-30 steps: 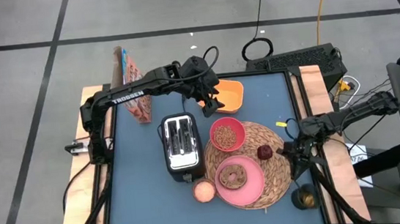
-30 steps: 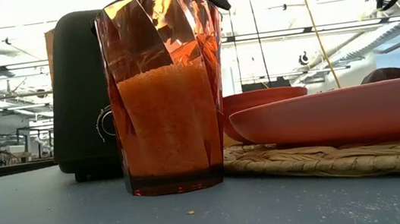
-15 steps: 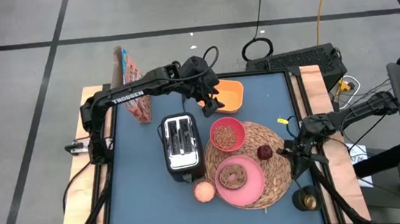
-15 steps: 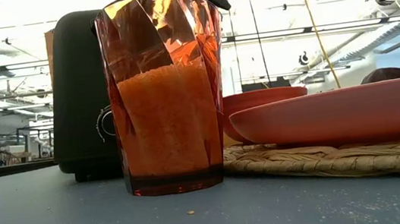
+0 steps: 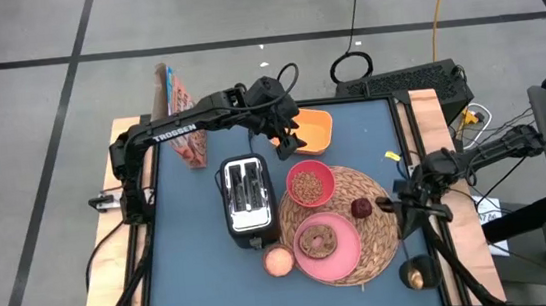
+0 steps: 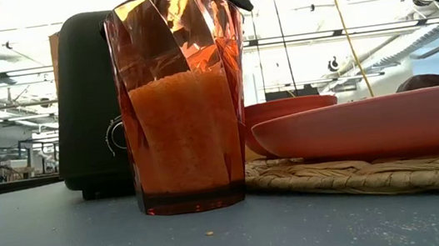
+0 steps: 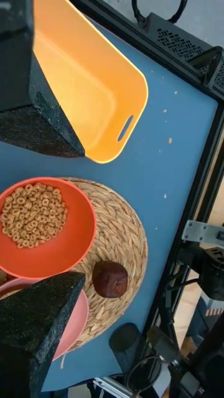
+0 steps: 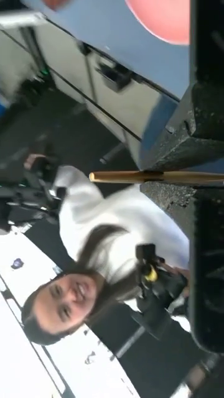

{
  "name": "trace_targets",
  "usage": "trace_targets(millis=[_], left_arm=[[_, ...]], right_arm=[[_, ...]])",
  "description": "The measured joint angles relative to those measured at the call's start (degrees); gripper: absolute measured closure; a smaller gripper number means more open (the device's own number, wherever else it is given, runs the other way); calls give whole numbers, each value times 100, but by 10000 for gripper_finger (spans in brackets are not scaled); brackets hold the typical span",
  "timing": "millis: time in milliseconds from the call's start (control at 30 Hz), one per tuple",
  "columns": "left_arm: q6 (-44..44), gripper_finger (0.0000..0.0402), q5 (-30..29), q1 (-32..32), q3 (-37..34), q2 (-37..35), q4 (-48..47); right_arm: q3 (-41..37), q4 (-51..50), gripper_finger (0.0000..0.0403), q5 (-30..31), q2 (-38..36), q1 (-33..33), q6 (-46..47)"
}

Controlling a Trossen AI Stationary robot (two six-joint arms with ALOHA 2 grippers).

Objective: Arrange a breakfast setting
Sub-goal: Put the gold spoon on the table mat

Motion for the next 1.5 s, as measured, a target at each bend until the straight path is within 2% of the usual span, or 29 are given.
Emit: trace_targets(millis=[200,500,600,700,833,1033,1167,1367,1500], left_arm=[[-2,82,0,0,0,0,109],[-6,82,0,0,0,0,542],[-8,82,0,0,0,0,637],[-11,82,0,0,0,0,656],[-82,82,0,0,0,0,655],[-90,82,0,-12,0,0,647],[-101,82,0,-74,0,0,651],[-121,82,2,-210,0,0,812],[-118,82,0,-304,0,0,1274]], right_arm=[[0,387,378,1203,0,0,-957],[0,1661,378,3660,-2,-2,-3640],[0,2161,378,4271,0,-2,-4390],[0,2658,378,4505,-1,-2,-5109],[0,3205,378,4512,-1,-2,-6062],[2,3577,378,4573,-1,-2,-7553],[2,3724,378,4995,0,-2,-8379],[2,3966,378,5732,-2,-2,-9095],[2,4014,378,6039,-2,-2,-9013]])
